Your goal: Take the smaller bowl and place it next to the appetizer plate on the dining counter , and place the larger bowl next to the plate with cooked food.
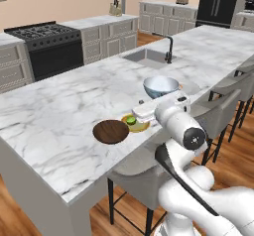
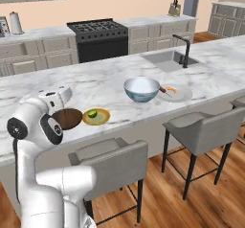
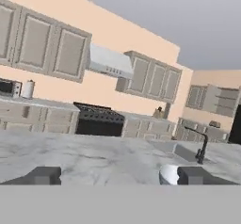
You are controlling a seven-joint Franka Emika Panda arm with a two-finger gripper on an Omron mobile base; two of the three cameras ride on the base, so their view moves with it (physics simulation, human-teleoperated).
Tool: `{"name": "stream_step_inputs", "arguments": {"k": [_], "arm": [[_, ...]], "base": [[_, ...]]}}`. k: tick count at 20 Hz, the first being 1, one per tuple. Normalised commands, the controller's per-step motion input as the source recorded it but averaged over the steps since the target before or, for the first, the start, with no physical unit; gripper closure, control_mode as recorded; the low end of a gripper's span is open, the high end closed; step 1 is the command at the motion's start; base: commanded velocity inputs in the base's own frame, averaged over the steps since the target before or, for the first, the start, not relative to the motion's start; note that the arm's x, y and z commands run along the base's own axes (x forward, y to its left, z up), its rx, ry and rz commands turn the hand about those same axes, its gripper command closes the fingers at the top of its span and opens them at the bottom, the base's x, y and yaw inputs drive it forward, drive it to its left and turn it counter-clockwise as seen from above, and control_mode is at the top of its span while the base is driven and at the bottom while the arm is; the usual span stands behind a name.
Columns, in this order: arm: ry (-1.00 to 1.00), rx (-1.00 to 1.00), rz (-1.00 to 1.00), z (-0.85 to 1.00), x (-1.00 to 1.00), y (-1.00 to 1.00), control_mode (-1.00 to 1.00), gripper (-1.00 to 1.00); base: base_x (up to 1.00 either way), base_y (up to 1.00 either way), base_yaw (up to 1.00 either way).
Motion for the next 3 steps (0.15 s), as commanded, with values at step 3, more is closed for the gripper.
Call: {"name": "stream_step_inputs", "arguments": {"k": [3], "arm": [[0.31, 0.84, -0.15, 0.91, -0.83, -0.84, -1.0, -1.0]], "base": [[0.0, 0.0, 0.0]]}}
